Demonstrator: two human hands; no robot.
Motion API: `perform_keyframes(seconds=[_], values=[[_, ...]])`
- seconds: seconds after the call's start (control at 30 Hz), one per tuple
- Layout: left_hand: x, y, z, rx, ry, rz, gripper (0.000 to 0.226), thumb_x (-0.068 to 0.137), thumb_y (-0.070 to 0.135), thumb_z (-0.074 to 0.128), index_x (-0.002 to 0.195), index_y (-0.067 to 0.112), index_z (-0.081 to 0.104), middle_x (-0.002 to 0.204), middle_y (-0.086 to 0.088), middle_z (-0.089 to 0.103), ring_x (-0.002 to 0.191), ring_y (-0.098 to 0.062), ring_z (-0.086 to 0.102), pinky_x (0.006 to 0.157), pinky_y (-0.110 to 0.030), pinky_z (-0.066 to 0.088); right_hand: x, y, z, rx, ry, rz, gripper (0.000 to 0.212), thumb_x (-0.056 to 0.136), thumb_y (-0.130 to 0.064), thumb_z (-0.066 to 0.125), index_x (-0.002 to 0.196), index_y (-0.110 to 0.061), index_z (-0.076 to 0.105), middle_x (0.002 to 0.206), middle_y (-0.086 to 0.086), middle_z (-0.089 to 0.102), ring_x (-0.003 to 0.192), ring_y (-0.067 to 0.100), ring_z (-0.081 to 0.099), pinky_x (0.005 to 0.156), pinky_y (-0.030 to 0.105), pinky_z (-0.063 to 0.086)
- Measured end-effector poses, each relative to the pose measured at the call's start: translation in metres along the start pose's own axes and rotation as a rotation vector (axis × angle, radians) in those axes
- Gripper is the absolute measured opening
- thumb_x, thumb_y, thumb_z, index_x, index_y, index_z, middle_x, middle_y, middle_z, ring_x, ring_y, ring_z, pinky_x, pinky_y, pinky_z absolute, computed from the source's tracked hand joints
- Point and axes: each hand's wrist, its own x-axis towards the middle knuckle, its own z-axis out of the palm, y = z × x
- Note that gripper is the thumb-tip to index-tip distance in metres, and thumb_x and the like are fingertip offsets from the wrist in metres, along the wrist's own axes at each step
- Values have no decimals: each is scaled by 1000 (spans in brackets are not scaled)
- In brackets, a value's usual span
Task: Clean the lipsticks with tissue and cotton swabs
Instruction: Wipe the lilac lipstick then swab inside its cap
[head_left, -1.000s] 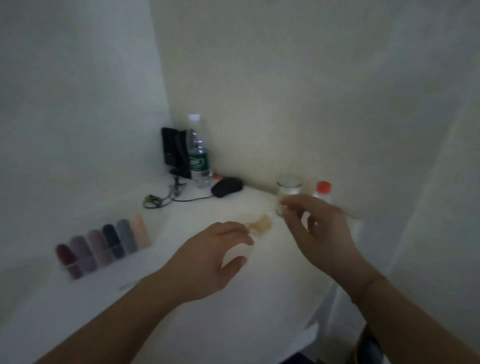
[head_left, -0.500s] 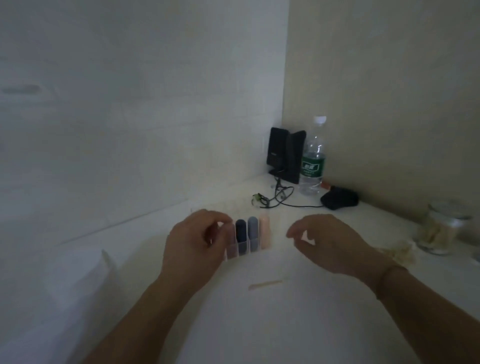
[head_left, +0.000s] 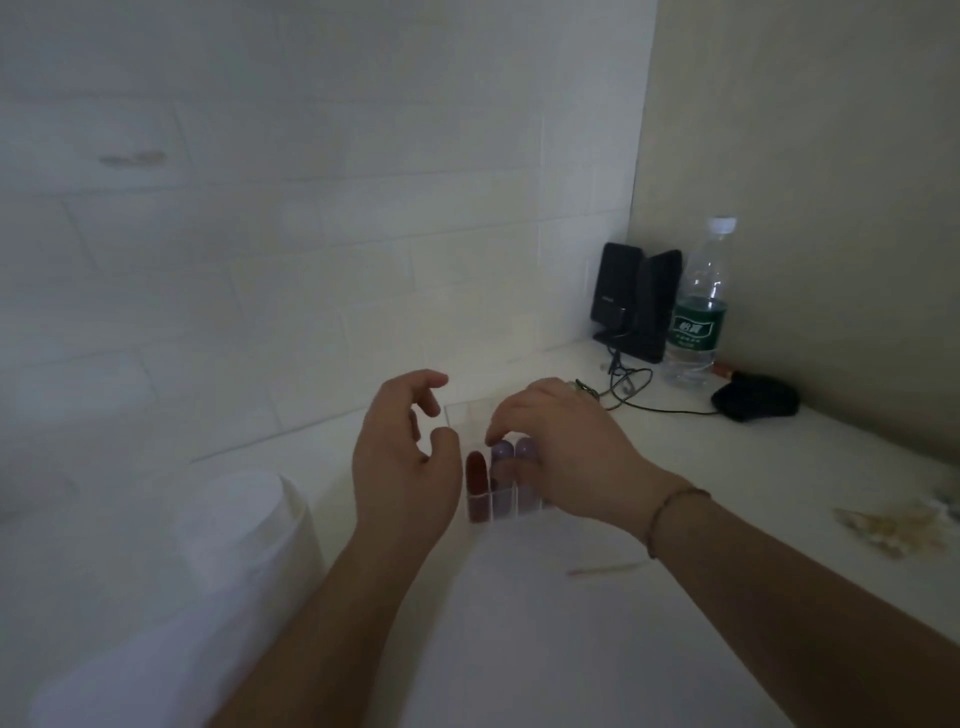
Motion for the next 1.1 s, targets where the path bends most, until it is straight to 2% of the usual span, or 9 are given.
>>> perform_keyframes(seconds=[0.17, 0.3, 0.4, 0.53, 0.63, 0.73, 0.8, 0.97, 1.1], values=[[-2, 5, 3, 8, -53, 0, 27, 82, 21, 51, 106, 30, 57, 98, 16, 57, 88, -10, 55, 69, -27, 47, 1, 0, -16, 164, 51, 55, 14, 83, -32, 66, 97, -34, 66, 100, -17, 63, 103, 8, 49, 92, 35, 42], [-11, 19, 6, 21, -148, 26, 23, 91, 44, 48, 108, 32, 56, 108, 18, 57, 97, 1, 51, 72, -14, 43, -12, 3, -49, 321, 120, 91, 10, 83, -34, 69, 93, -34, 66, 90, -21, 65, 90, -2, 57, 79, 19, 44], [-22, 34, 11, 7, -307, 62, 27, 87, 55, 56, 106, 35, 58, 98, 21, 61, 87, -1, 56, 65, -11, 42, -29, 6, -68, 497, 182, 142, 9, 83, -28, 69, 92, -28, 69, 84, -15, 69, 83, -2, 63, 72, 12, 49], [-32, 42, 19, -54, -380, 114, 8, 83, 42, 70, 89, 38, 66, 71, 16, 65, 63, -2, 56, 57, -10, 38, -50, 11, -74, 597, 210, 192, 14, 78, -33, 67, 92, -28, 70, 86, -12, 70, 86, 4, 66, 75, 26, 56], [-39, 42, 23, -95, -424, 87, 28, 80, 56, 59, 79, 29, 66, 64, 7, 62, 54, -8, 50, 56, -26, 43, -60, 10, -71, 591, 215, 213, 17, 75, -41, 66, 89, -33, 69, 87, -15, 69, 86, 4, 65, 72, 28, 55], [-45, 42, 26, -44, -465, 60, 30, 83, 59, 49, 72, 32, 57, 58, 6, 57, 52, -6, 49, 82, -47, 45, -67, 8, -67, 543, 255, 224, 34, 72, -60, 56, 87, -33, 67, 81, -10, 69, 77, 7, 64, 66, 20, 52], [-46, 42, 27, -12, -509, 53, 21, 86, 54, 47, 70, 41, 50, 56, 12, 52, 53, -4, 48, 97, -58, 39, -69, 7, -66, 543, 231, 234, 39, 69, -64, 51, 85, -32, 67, 70, -1, 67, 63, 14, 61, 59, 26, 51], [-46, 47, 24, -21, -552, 91, 23, 95, 40, 47, 74, 47, 46, 64, 27, 51, 60, 9, 48, 102, -67, 26, -71, 9, -63, 468, 189, 202, 14, 90, -33, 58, 85, -25, 68, 59, -8, 59, 53, 7, 52, 52, 16, 43], [-44, 48, 23, -21, -569, 83, 26, 98, 36, 47, 73, 44, 43, 64, 25, 50, 63, 10, 48, 103, -67, 24, -69, 8, -61, 412, 185, 182, 15, 93, -32, 52, 81, -30, 62, 60, -17, 54, 55, 4, 49, 55, 12, 38]])
